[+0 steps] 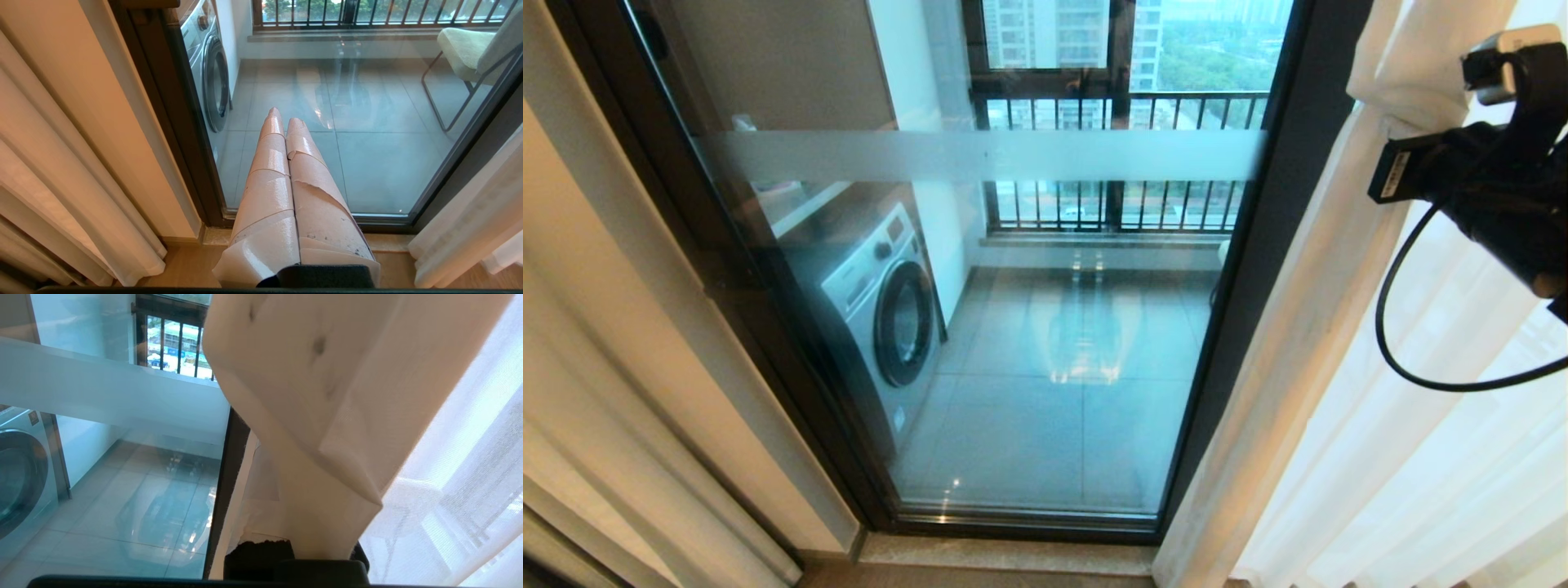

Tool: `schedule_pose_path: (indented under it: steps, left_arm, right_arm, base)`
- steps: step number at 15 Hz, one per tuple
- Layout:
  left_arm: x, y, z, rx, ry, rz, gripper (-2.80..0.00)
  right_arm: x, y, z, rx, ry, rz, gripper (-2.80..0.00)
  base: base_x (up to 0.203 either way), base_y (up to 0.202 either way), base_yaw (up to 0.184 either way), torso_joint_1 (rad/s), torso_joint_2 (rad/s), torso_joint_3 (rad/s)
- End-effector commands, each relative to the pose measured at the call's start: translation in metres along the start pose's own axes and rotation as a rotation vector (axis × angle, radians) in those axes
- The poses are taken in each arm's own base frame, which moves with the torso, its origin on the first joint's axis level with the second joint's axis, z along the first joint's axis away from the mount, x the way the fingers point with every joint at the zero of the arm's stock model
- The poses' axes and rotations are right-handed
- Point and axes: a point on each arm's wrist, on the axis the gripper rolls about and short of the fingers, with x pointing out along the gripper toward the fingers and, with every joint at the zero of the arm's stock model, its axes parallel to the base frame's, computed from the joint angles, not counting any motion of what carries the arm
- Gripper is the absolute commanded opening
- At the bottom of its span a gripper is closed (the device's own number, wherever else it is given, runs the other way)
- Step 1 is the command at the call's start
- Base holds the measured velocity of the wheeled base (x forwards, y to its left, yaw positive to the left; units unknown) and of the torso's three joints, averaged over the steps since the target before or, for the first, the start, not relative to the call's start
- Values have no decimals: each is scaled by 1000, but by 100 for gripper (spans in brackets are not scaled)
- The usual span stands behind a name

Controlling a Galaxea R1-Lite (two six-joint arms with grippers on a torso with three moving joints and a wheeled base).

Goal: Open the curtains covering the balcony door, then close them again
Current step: Pull the inner curtains open on both sides

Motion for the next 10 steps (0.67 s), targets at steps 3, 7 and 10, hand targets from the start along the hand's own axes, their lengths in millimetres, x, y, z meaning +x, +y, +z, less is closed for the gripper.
schedule_pose_path:
  steps: [3,7,10]
  left_arm:
    - [0,0,0,2,1,2,-280]
    - [0,0,0,2,1,2,-280]
    - [0,0,0,2,1,2,-280]
  right_arm:
    - [-1,-2,2,-1,-8,-6,-280]
    - [-2,-2,2,-1,-10,-5,-280]
    - [-2,-2,3,-1,-12,-5,-280]
  base:
    - [0,0,0,0,0,0]
    - [0,0,0,0,0,0]
    - [0,-22,1,2,1,1]
